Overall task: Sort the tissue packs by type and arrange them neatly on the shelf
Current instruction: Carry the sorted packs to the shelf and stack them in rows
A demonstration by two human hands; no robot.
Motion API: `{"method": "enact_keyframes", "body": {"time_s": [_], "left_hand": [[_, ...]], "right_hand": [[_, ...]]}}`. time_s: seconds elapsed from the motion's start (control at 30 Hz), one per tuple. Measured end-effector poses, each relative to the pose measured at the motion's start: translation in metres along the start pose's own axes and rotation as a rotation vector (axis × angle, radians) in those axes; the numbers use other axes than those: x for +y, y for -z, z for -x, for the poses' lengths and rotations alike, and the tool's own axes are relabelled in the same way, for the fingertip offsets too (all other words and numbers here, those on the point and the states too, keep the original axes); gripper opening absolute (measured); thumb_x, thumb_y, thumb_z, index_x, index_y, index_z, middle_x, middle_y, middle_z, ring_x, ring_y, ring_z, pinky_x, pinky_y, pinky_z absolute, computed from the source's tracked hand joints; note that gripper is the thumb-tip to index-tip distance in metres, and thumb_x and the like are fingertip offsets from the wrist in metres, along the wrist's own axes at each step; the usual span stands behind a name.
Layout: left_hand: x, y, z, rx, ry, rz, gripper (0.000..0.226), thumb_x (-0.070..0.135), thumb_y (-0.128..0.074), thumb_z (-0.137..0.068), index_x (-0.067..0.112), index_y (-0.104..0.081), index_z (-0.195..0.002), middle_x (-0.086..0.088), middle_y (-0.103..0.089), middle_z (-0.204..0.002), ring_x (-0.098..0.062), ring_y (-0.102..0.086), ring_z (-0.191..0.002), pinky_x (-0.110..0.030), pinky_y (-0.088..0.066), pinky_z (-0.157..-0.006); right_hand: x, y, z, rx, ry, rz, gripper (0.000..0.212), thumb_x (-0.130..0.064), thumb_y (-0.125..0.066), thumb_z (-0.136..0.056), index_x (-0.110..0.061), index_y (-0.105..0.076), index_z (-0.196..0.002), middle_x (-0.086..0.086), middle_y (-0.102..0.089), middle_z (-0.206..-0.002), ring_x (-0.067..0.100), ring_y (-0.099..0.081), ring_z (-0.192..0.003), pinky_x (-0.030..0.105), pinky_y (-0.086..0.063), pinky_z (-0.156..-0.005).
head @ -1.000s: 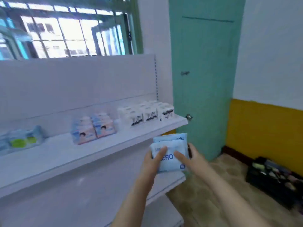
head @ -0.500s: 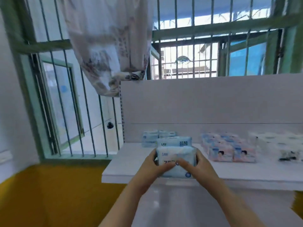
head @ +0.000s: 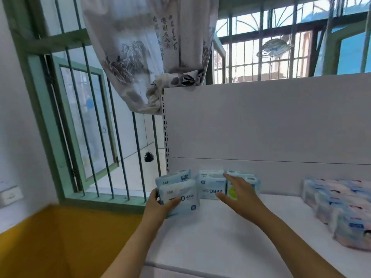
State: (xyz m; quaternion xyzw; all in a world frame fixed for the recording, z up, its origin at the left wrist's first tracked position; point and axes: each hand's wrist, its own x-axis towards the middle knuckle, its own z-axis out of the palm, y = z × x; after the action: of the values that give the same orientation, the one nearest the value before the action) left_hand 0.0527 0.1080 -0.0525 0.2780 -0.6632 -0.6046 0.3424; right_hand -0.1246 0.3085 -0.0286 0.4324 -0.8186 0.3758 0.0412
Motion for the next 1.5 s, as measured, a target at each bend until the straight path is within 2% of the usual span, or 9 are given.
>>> {"method": "enact_keyframes", "body": {"time_s": [0.2,0.27,0.47,0.63,0.73,0.97,1.13,1.27,1.5], "left_hand": [[-0.025,-0.012,-0.097,0.012,0.028,-0.122,0.065,0.029,-0.085,-0.073,0.026,-0.05,-0.127,-0.004,-0.067,-0.118,-0.021,-0.068,-0.1,-0.036,-0.062,-0.074],[-0.033,-0.02,-0.117,0.01,-0.019,-0.304,0.068,0.036,-0.085,-0.073,0.027,-0.05,-0.131,-0.007,-0.057,-0.134,-0.025,-0.059,-0.118,-0.046,-0.054,-0.096],[-0.045,-0.038,-0.127,0.094,-0.199,-0.393,0.118,0.023,-0.082,-0.076,0.036,0.005,-0.156,0.006,-0.027,-0.143,-0.018,-0.035,-0.134,-0.046,-0.04,-0.111],[-0.055,-0.035,-0.132,0.024,-0.277,-0.378,0.097,0.015,-0.07,-0.088,0.043,-0.003,-0.152,0.011,-0.027,-0.149,-0.005,-0.046,-0.122,-0.013,-0.05,-0.091],[-0.064,-0.034,-0.142,-0.06,-0.221,-0.268,0.098,0.005,-0.066,-0.09,0.052,-0.002,-0.149,0.01,-0.037,-0.149,-0.006,-0.055,-0.118,-0.011,-0.055,-0.075],[-0.065,-0.037,-0.163,-0.154,-0.02,0.008,0.115,-0.014,-0.064,-0.084,0.056,0.0,-0.149,-0.002,-0.038,-0.153,-0.026,-0.056,-0.125,-0.056,-0.054,-0.093],[-0.07,-0.037,-0.162,-0.177,-0.007,0.096,0.104,-0.011,-0.063,-0.087,0.046,-0.006,-0.152,-0.002,-0.039,-0.15,-0.019,-0.055,-0.123,-0.035,-0.06,-0.086],[-0.072,-0.038,-0.16,-0.155,-0.066,-0.015,0.106,0.001,-0.07,-0.086,0.051,-0.002,-0.151,0.0,-0.031,-0.157,-0.021,-0.049,-0.133,-0.045,-0.053,-0.099],[-0.057,-0.044,-0.138,0.116,-0.394,-0.486,0.107,0.025,-0.082,-0.078,0.025,-0.009,-0.157,-0.001,-0.024,-0.147,-0.007,-0.024,-0.132,-0.025,-0.025,-0.112]], "right_hand": [[0.032,-0.024,-0.093,-0.037,0.091,0.262,0.085,-0.066,-0.059,-0.082,-0.038,-0.02,-0.153,-0.007,-0.03,-0.153,0.017,-0.025,-0.14,0.039,-0.022,-0.117],[0.044,-0.04,-0.106,-0.043,0.047,0.473,0.088,-0.074,-0.051,-0.081,-0.037,-0.017,-0.153,-0.004,-0.025,-0.157,0.022,-0.019,-0.144,0.045,-0.012,-0.12],[0.062,-0.065,-0.114,0.102,0.025,0.674,0.094,-0.082,-0.045,-0.061,-0.024,-0.06,-0.133,0.018,-0.052,-0.14,0.044,-0.031,-0.137,0.068,-0.017,-0.11],[0.062,-0.039,-0.105,0.179,-0.248,0.727,0.12,-0.092,-0.05,-0.058,-0.029,-0.019,-0.156,0.017,-0.009,-0.162,0.044,0.004,-0.147,0.065,0.0,-0.113],[0.069,-0.035,-0.098,0.022,-0.36,0.615,0.122,-0.078,-0.063,-0.068,-0.033,0.01,-0.154,0.013,0.018,-0.16,0.041,0.011,-0.147,0.055,-0.018,-0.115],[0.086,-0.036,-0.101,0.184,-0.175,0.325,0.113,-0.061,-0.082,-0.06,-0.026,-0.028,-0.153,0.003,-0.031,-0.142,0.022,-0.023,-0.132,0.034,-0.036,-0.107],[0.089,-0.042,-0.101,0.065,-0.1,0.492,0.104,-0.067,-0.067,-0.074,-0.026,-0.017,-0.155,0.007,-0.021,-0.151,0.031,-0.014,-0.136,0.041,-0.024,-0.115],[0.089,-0.044,-0.1,0.017,-0.134,0.576,0.099,-0.068,-0.057,-0.079,-0.028,-0.009,-0.155,0.005,-0.013,-0.156,0.035,-0.008,-0.14,0.046,-0.015,-0.116],[0.086,-0.049,-0.101,0.144,-0.071,0.615,0.106,-0.095,-0.025,-0.062,-0.031,-0.043,-0.144,-0.002,-0.042,-0.144,0.026,-0.023,-0.143,0.056,0.007,-0.117]]}}
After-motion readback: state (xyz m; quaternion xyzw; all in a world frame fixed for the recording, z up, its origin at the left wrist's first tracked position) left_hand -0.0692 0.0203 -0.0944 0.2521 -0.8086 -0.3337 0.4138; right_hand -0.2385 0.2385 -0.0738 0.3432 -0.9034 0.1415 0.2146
